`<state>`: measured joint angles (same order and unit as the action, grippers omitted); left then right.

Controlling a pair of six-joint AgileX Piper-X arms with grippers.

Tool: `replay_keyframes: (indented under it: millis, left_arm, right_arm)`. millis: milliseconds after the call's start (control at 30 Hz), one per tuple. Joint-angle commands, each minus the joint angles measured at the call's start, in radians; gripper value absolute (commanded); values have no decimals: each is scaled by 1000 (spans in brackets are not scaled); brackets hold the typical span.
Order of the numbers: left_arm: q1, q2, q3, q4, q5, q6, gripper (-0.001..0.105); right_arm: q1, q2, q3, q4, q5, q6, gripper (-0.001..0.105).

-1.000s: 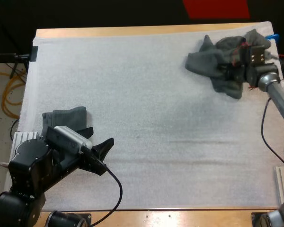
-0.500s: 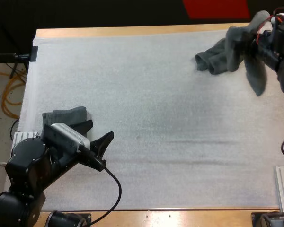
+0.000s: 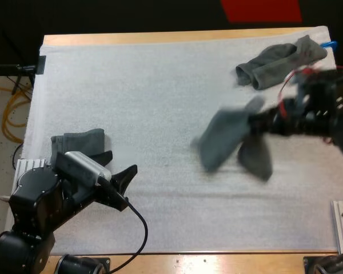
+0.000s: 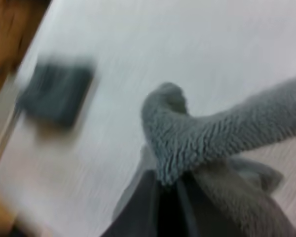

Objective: Pick towel from pile fold and stack

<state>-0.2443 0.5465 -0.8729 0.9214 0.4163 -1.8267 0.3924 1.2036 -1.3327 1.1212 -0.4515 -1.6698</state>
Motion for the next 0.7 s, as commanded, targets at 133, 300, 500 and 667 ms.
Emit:
replay_keyframes:
  millis: [133, 300, 500, 667]
  left_arm:
    - [-5, -2, -6, 23, -2, 6, 62]
    - [-5, -2, -6, 16, -2, 11, 62]
    - [-5, -2, -6, 16, -2, 12, 62]
    - [-5, -2, -6, 16, -2, 9, 62]
  right_arm:
    - [141, -6, 100, 48, -45, -31, 0]
    - [193, 80, 274, -290, -39, 98, 0]
    - [193, 319, 269, -662, -1, 312, 0]
    - [193, 461, 144, -752, 9, 358, 0]
